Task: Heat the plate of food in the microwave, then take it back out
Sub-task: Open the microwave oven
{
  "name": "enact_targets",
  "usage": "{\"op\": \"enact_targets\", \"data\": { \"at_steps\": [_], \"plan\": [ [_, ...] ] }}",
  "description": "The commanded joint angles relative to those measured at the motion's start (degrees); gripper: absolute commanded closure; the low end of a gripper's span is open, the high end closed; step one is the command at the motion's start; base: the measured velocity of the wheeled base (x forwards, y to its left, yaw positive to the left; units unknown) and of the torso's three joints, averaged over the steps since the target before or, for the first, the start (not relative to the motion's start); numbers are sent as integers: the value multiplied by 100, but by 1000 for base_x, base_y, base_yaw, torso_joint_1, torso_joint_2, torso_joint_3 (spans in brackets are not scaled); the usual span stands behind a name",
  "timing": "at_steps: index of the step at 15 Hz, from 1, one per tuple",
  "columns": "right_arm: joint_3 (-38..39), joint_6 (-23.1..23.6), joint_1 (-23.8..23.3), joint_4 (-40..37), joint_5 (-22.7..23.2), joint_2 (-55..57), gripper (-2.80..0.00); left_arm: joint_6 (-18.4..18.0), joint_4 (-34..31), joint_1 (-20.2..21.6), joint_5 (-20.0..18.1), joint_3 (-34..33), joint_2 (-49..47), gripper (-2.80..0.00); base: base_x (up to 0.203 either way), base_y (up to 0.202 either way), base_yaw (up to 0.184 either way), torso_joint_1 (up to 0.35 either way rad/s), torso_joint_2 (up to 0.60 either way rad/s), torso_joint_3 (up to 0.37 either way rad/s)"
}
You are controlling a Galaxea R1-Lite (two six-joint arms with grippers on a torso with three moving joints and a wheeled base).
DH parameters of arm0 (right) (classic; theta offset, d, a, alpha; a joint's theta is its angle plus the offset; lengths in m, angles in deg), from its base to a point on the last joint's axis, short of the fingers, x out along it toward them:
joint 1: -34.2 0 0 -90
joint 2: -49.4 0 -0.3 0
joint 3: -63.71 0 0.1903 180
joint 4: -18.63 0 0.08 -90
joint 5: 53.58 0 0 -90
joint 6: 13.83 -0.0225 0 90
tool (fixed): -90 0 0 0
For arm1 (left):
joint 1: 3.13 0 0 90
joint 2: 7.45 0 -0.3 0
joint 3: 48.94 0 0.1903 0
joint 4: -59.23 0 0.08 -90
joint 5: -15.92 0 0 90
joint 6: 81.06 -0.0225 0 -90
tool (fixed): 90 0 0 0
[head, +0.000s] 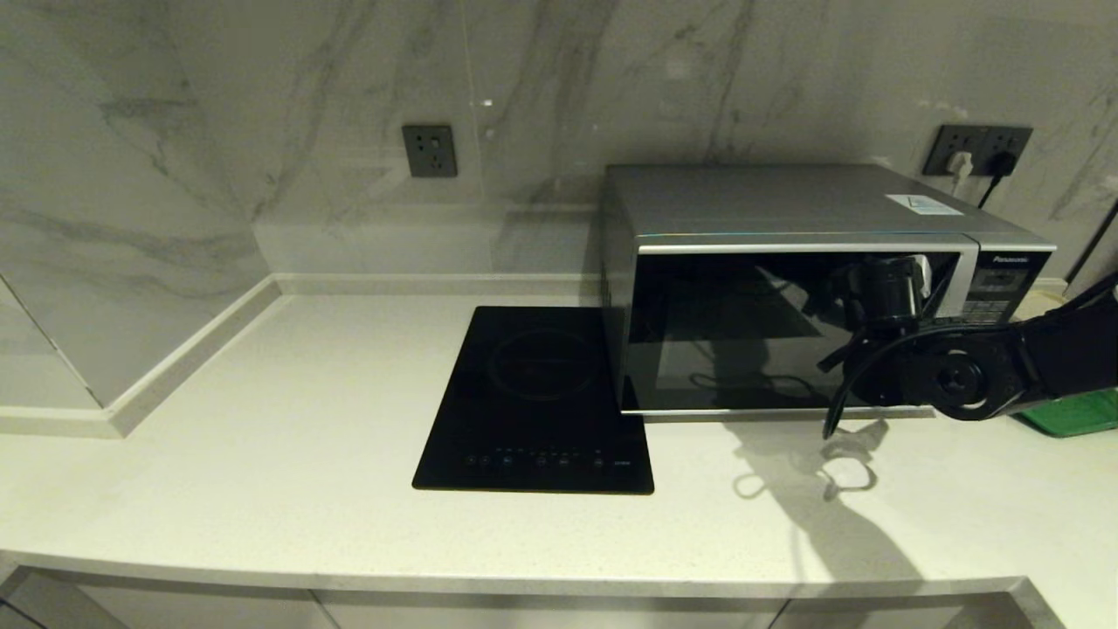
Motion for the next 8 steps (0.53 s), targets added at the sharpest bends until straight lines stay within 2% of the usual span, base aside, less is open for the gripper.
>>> {"op": "enact_targets", "data": {
  "at_steps": [1,8],
  "plan": [
    [-27,0,-148,21,-36,-18,-280,4,4,2,2,-1,0,0,0,0,0,0,0,0],
    [-103,-9,-328,52,-31,-27,-280,4,4,2,2,-1,0,0,0,0,0,0,0,0]
  ]
}}
